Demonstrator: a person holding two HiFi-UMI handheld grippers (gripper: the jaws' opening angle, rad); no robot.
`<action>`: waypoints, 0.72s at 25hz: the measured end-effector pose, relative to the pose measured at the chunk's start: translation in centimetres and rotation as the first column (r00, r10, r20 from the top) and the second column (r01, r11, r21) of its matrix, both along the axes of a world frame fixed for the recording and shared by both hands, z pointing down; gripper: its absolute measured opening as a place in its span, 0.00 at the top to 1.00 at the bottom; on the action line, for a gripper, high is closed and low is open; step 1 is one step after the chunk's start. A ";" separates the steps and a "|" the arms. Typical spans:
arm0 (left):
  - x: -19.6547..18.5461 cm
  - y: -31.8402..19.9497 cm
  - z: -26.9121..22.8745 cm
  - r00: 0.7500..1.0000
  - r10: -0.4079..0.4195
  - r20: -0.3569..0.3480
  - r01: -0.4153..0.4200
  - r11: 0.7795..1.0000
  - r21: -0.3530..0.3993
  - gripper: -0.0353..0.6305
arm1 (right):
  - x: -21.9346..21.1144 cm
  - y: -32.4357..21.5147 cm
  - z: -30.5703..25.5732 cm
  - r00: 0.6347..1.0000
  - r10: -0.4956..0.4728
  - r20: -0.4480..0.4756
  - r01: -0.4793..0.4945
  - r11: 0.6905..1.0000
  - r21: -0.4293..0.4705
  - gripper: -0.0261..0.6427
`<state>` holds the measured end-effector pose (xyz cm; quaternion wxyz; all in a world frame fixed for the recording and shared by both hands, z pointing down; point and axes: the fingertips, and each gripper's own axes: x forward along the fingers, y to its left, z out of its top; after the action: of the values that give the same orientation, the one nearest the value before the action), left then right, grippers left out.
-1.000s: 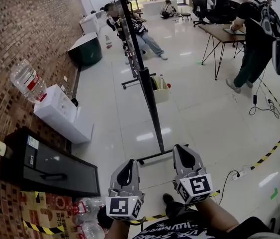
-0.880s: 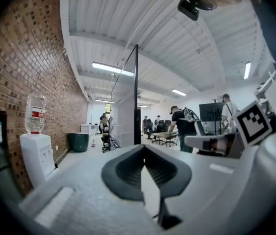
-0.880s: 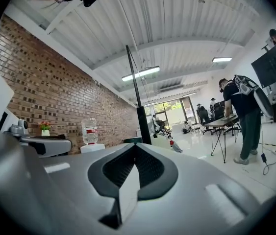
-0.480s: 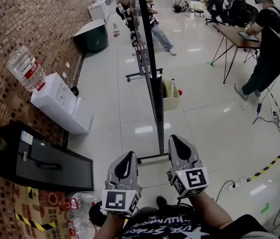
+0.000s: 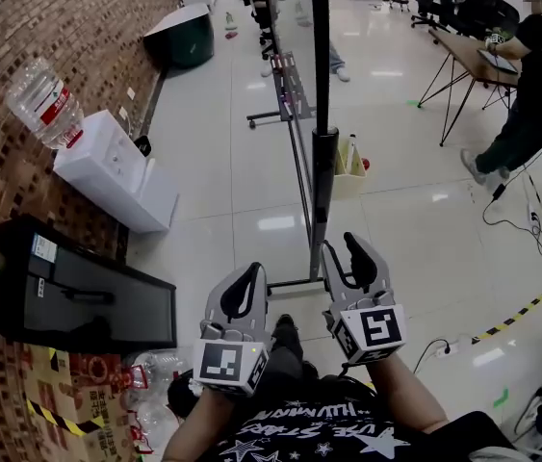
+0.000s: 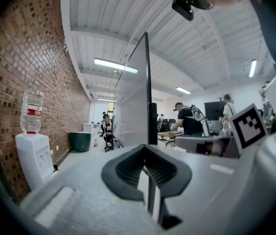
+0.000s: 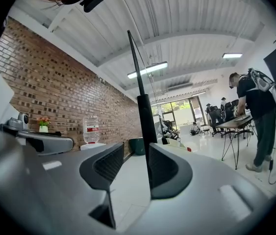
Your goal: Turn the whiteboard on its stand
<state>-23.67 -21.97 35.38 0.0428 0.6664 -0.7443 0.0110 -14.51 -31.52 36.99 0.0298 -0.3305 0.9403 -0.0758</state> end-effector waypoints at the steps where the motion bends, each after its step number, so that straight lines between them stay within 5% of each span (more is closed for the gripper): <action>1: -0.4 -0.5 0.1 1.000 0.008 -0.006 -0.008 1.000 0.000 0.94 | -0.3 -0.5 -0.1 1.000 0.009 -0.008 -0.009 1.000 0.009 0.72; 7: -3.2 -4.0 0.7 0.998 0.065 -0.022 -0.065 0.998 -0.001 0.94 | -3.1 -4.1 -0.5 0.997 0.054 -0.056 -0.053 0.998 0.015 0.58; 18: -7.4 -9.6 1.3 0.990 0.136 -0.048 -0.136 0.991 -0.012 0.94 | -7.3 -9.3 0.1 0.982 0.130 -0.140 -0.124 0.991 0.049 0.53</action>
<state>-31.03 -31.53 36.69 0.0646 0.7153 -0.6958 0.0037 -21.86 -40.79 37.11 -0.0264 -0.3937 0.9183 -0.0310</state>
